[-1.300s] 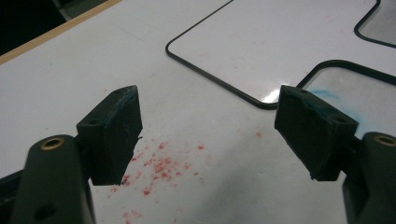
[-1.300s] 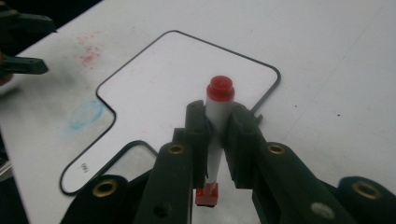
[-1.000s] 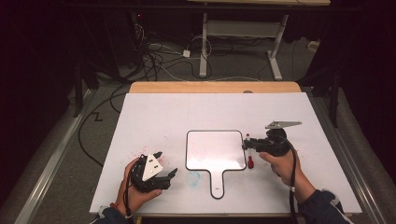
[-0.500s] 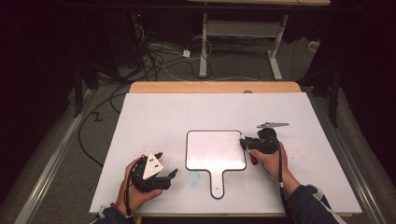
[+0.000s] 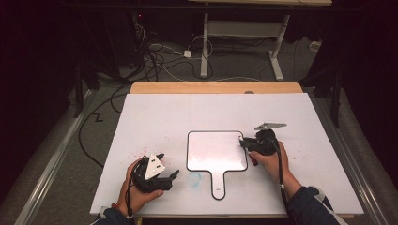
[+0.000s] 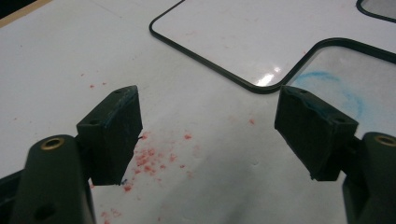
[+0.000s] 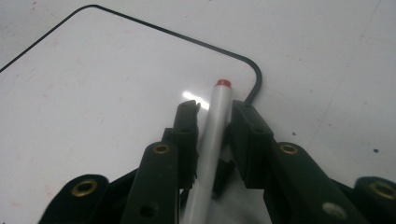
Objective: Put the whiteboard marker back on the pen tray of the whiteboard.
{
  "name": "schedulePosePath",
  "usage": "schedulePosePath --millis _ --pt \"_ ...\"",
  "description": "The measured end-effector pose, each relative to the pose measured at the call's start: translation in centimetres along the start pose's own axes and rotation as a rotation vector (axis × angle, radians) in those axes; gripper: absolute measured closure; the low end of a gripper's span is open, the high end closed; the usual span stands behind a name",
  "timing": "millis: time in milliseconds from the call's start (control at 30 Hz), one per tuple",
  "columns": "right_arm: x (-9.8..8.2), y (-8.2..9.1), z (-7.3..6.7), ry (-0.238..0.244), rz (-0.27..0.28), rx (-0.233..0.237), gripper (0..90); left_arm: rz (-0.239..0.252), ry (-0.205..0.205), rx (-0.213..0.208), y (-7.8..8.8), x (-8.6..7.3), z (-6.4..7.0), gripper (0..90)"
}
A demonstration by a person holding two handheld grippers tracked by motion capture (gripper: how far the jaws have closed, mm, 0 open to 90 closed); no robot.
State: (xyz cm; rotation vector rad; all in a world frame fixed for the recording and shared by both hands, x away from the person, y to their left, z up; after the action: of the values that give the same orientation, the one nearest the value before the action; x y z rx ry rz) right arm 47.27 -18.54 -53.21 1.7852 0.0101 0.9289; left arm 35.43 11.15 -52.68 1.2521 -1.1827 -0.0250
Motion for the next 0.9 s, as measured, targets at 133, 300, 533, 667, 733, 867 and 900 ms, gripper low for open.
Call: schedulePosePath --millis 133,300,533,667,733,867,900 --pt "0.0 -0.1 0.7 -0.018 0.003 -0.021 69.7 0.000 0.000 -0.001 0.0 0.0 0.0 22.5" --pt "0.1 -0.2 1.0 -0.024 0.012 -0.031 67.1 0.009 -0.001 -0.006 0.1 0.0 0.0 22.5" --pt "0.6 1.1 1.2 -0.011 0.057 -0.056 56.3 0.007 0.018 0.027 0.1 -0.1 -0.5 22.2" --pt "1.5 3.2 0.7 0.079 0.130 -0.097 53.1 0.007 0.024 0.042 0.3 0.0 -0.6 21.6" --pt "1.8 4.5 0.3 0.136 0.157 -0.127 50.5 0.002 0.028 0.053 0.3 -0.1 -0.8 21.4" --pt "2.2 6.9 -0.5 0.222 0.205 -0.163 42.9 -0.006 0.054 0.061 0.2 -0.5 -1.5 21.4" --pt "2.2 7.5 -0.6 0.238 0.211 -0.168 40.4 -0.005 0.064 0.061 0.1 -0.6 -1.7 21.4"
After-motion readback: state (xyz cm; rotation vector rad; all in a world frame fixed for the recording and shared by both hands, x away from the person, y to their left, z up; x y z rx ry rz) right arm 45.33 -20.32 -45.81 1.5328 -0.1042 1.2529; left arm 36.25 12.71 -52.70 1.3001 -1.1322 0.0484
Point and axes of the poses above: each handheld gripper's, and its own axes: y roughly backward along the jaws, x roughly out of its top, z roughly to its right, the point moved 9 cm from there along -y, roughly forward along the jaws, and after that the axes turned 11 degrees about -z, right-handed, at the moved point
